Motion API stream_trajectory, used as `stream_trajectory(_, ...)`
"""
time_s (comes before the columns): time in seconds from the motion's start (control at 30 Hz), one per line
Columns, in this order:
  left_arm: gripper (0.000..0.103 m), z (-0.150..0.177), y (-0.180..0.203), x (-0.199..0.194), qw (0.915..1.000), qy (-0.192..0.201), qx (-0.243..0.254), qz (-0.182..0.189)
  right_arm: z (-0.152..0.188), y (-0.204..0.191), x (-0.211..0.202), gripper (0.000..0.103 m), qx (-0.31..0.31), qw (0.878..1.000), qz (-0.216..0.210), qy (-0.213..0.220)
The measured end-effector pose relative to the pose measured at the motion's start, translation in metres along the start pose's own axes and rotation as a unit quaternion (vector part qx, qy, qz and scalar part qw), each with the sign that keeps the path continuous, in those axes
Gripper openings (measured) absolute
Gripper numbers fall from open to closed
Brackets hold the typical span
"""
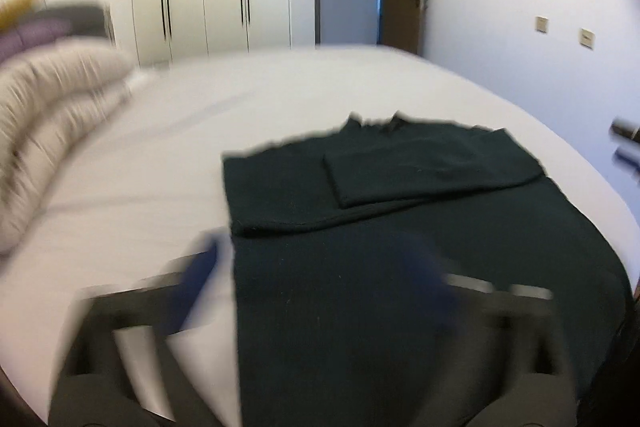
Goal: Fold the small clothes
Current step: 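Open both tools and lift them away from the folded sweater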
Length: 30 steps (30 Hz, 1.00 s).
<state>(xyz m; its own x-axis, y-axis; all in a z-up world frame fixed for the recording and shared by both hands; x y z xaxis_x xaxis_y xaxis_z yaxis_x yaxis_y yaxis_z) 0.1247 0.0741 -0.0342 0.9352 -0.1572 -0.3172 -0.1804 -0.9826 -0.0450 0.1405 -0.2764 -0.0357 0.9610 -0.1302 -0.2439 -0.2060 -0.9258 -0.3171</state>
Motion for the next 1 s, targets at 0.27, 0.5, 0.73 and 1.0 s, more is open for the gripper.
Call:
stream_trajectory(0.27,0.103,-0.017,0.046,-0.107,0.9934,0.020,0.044,0.104,-0.014,-0.078,-0.139,0.103,-0.189,0.973,-0.028,0.127)
stream_trajectory(0.5,0.103,0.044,0.064,-0.140,0.9787,-0.005,0.202,0.035,0.057,-0.096,-0.154,0.103,-0.278,0.959,0.014,0.053)
stream_trajectory(0.73,0.103,0.128,0.093,-0.170,0.8978,0.005,0.439,0.034,0.129,-0.089,-0.153,0.098,-0.388,0.920,0.040,-0.018)
stream_trajectory(1.0,0.103,0.172,0.104,-0.166,0.8560,0.000,0.515,0.042,0.161,-0.085,-0.151,0.098,-0.445,0.893,0.041,-0.039)
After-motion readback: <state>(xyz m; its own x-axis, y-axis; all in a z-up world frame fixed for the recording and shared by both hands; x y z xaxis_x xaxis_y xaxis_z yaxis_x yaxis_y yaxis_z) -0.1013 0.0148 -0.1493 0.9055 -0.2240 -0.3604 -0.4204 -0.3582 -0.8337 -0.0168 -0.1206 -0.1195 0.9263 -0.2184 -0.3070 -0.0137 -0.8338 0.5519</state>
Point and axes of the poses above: each gripper's, at about its wrist camera, not at the fingertips, and x roughly the way its jaws point, y to its right, z to its underside, the point moved 4 cm from there along x, roughly the way its jaws point, and after that the axes turned 12 degrees about y, right-handed, at the moved point
